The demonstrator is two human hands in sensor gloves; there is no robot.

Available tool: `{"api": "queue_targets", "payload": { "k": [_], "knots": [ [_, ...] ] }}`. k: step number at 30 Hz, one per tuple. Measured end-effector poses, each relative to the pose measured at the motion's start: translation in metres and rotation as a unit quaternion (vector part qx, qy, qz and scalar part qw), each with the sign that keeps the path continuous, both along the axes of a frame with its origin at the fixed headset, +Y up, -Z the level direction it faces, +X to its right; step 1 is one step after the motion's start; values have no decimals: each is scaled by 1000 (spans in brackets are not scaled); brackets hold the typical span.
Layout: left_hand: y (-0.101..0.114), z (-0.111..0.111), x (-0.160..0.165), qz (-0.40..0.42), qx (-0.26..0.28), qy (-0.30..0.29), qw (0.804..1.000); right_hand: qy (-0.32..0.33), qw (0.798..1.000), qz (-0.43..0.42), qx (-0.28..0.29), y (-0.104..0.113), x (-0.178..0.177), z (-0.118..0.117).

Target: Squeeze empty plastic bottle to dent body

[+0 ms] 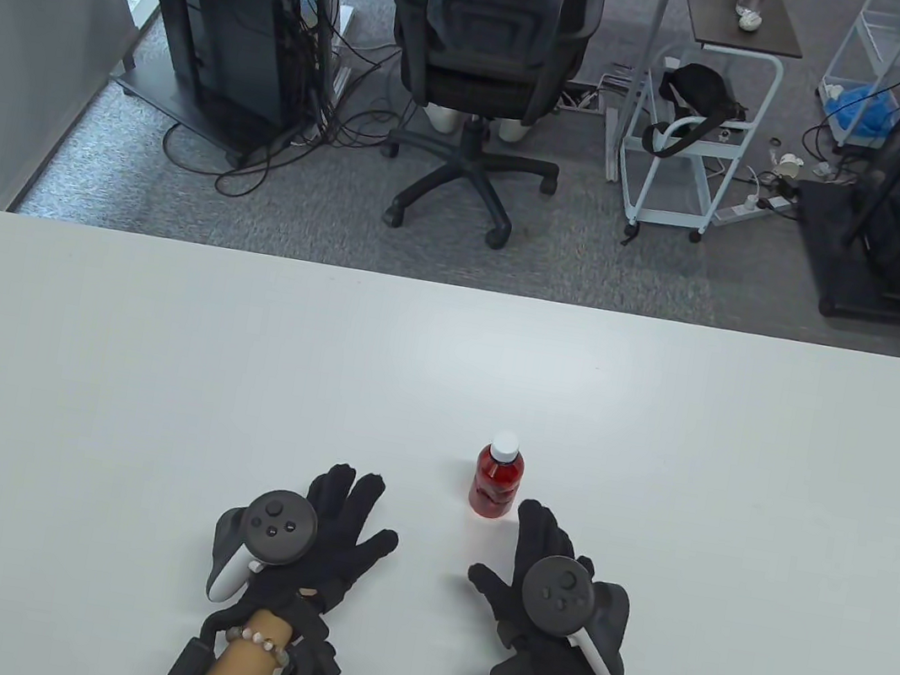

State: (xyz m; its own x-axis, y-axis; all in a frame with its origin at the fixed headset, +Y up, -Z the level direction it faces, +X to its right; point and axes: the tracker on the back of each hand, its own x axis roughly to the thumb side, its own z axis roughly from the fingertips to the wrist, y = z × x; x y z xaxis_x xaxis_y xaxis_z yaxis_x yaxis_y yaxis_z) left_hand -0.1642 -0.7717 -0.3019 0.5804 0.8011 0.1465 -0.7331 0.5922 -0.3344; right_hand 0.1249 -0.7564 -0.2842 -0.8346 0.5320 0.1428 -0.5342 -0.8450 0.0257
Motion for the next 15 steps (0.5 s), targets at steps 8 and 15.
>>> {"api": "queue_targets", "payload": {
  "k": [8, 15],
  "knots": [
    [2, -1, -3, 28, -6, 1, 1000, -45, 999, -16, 20, 0, -1, -10],
    [3, -3, -6, 44, -10, -1, 999, -105, 993, -20, -41, 8, -16, -50]
  ]
}}
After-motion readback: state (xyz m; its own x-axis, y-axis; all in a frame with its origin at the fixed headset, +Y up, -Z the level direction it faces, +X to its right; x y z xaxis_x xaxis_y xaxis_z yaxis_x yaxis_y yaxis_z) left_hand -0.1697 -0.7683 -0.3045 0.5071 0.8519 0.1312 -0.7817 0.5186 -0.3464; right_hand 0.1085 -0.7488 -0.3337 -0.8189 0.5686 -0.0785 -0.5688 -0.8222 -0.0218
